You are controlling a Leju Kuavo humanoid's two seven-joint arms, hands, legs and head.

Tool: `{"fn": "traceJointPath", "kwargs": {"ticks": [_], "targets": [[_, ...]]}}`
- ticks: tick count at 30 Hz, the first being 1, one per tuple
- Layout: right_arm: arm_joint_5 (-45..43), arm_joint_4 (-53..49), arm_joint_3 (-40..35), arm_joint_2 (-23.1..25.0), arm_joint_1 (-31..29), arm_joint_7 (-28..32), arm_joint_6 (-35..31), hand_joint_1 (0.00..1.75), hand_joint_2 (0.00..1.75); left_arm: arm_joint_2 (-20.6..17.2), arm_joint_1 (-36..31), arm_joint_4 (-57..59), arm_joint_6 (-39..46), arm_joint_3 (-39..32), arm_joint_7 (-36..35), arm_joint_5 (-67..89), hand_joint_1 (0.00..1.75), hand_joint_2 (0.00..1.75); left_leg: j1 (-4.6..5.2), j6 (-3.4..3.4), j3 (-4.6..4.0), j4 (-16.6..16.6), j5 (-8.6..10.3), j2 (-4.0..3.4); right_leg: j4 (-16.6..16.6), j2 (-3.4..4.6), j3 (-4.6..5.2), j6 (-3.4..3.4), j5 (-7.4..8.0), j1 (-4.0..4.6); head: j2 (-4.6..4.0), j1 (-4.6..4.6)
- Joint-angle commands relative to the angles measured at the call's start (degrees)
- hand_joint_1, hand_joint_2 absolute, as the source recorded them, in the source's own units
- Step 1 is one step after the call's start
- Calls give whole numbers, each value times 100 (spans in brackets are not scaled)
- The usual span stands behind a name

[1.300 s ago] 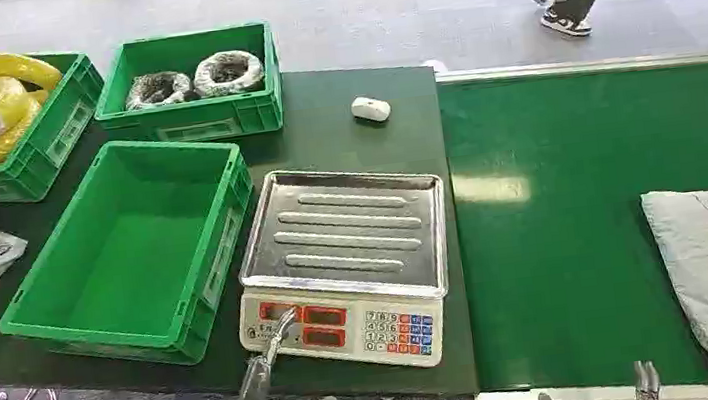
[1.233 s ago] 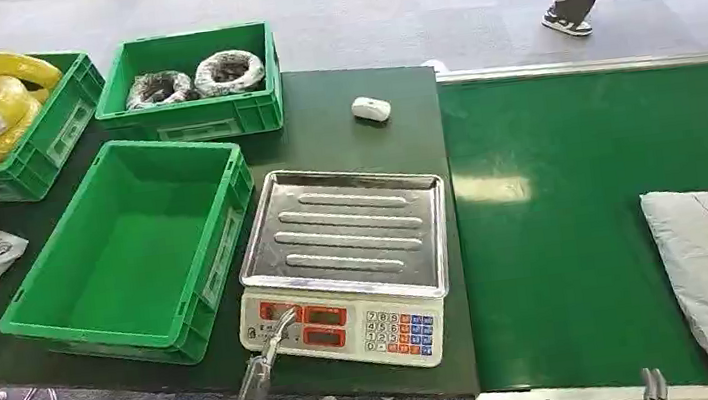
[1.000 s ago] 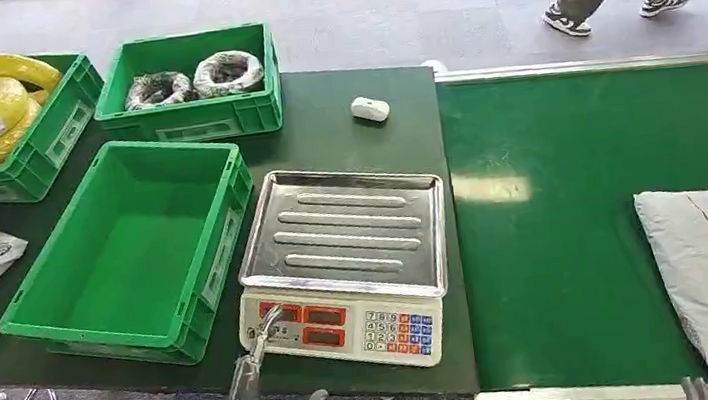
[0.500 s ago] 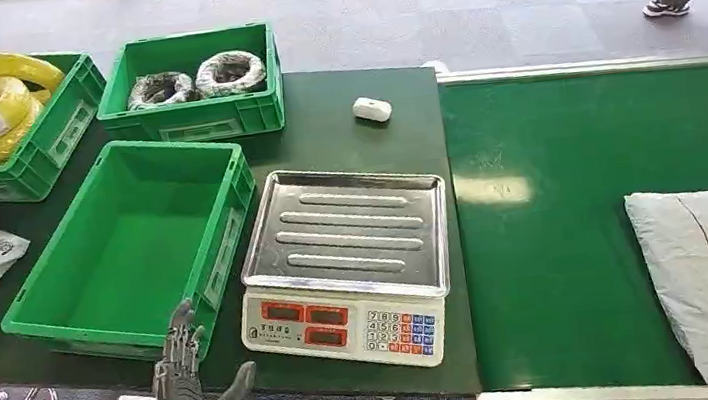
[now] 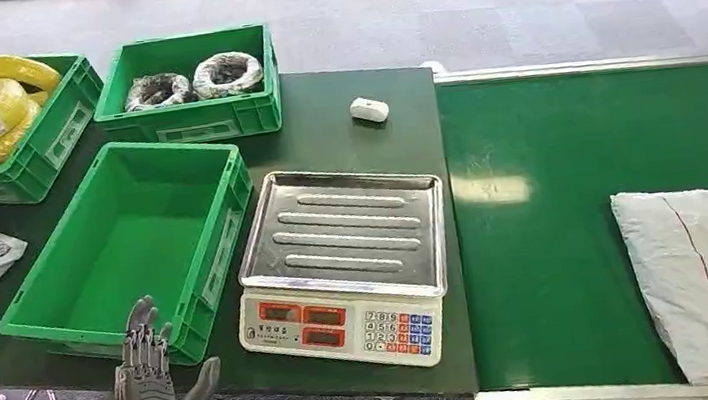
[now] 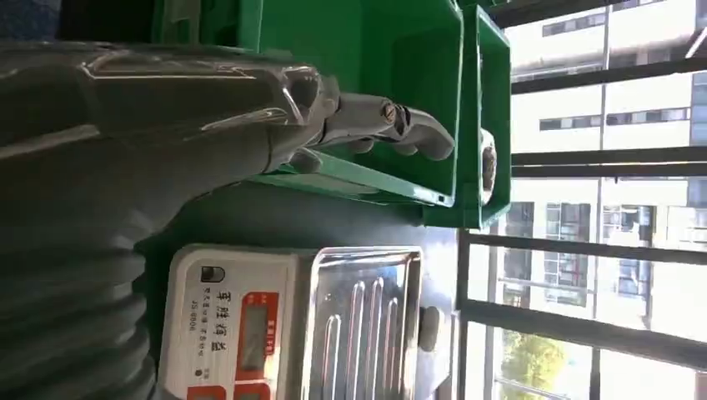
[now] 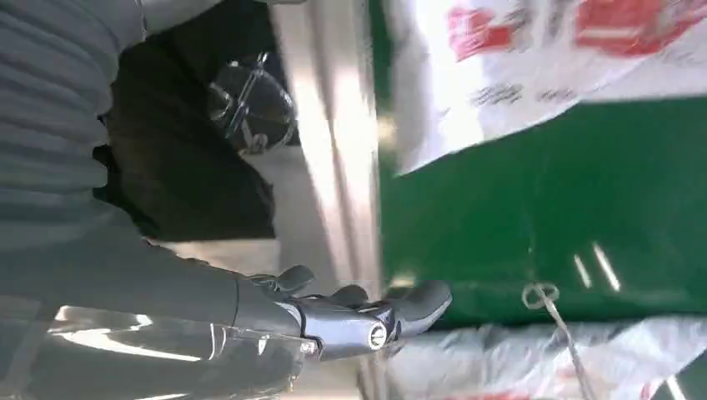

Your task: Moved the parcel from conveyor to table for the left to box.

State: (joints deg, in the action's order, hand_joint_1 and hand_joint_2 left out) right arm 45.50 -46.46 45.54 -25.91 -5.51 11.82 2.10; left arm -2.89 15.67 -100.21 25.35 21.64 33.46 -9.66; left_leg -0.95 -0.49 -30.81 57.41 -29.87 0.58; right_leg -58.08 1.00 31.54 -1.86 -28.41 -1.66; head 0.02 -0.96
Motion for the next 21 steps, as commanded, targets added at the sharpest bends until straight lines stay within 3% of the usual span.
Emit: {"fn": "traceJointPath", "kwargs": {"ticks": [1, 2, 4, 7, 9, 15, 20, 21], "targets": [[-671, 1551, -1521, -489, -943, 187, -624, 0, 175, -35, 151, -73, -24, -242, -6, -22, 0, 175, -3, 1, 11, -9, 6, -11, 10, 2, 2, 13, 9, 5, 0, -2], [-792, 1449, -1665, -488, -987, 131, -724, 0, 175, -44, 189, -119, -26, -247, -8, -26, 0, 175, -1, 4, 15, -34, 21, -15, 32, -4, 0, 26, 23, 6, 0, 2], [-1596, 919, -1782, -375, -1096, 533, -1654, 0, 175, -24, 230, -132, 4, -257, 6, -69, 0, 175, 0, 3, 10, -5, 3, -9, 4, 0, 3, 11, 5, 2, 0, 4], [-2330, 351, -1992, -324, -966, 708, -2152, 0, 175, -18, 167, -77, 6, -209, 24, -72, 0, 175, 3, 4, 4, -14, 6, -37, 7, 21, 14, 18, 15, 1, 0, 0], [-2910, -182, -2007, -211, -779, 976, -2405, 0, 175, -14, 104, -31, 6, -174, 23, -56, 0, 175, 0, 3, 2, -6, 6, -12, 3, -3, 10, 10, 7, 2, 0, -2], [-3667, -1436, -2702, -129, -259, 947, -2501, 0, 175, -13, 64, -27, -61, -214, 19, -22, 0, 175, -3, 1, 2, -10, 8, -8, 7, -6, 8, 14, 8, 5, 0, 0], [-3370, -1242, -3191, -220, -490, 369, -2213, 0, 175, -24, 59, -41, -116, -251, -8, -1, 0, 175, 1, 6, 11, -51, 31, -30, 41, 0, 5, 36, 35, 7, 0, 0], [-3354, -1228, -3214, -208, -521, 349, -2218, 0, 175, -27, 57, -41, -120, -256, -11, -1, 0, 175, 0, 4, 3, -11, 9, -14, 6, -1, 12, 14, 11, 3, 0, 2]]}}
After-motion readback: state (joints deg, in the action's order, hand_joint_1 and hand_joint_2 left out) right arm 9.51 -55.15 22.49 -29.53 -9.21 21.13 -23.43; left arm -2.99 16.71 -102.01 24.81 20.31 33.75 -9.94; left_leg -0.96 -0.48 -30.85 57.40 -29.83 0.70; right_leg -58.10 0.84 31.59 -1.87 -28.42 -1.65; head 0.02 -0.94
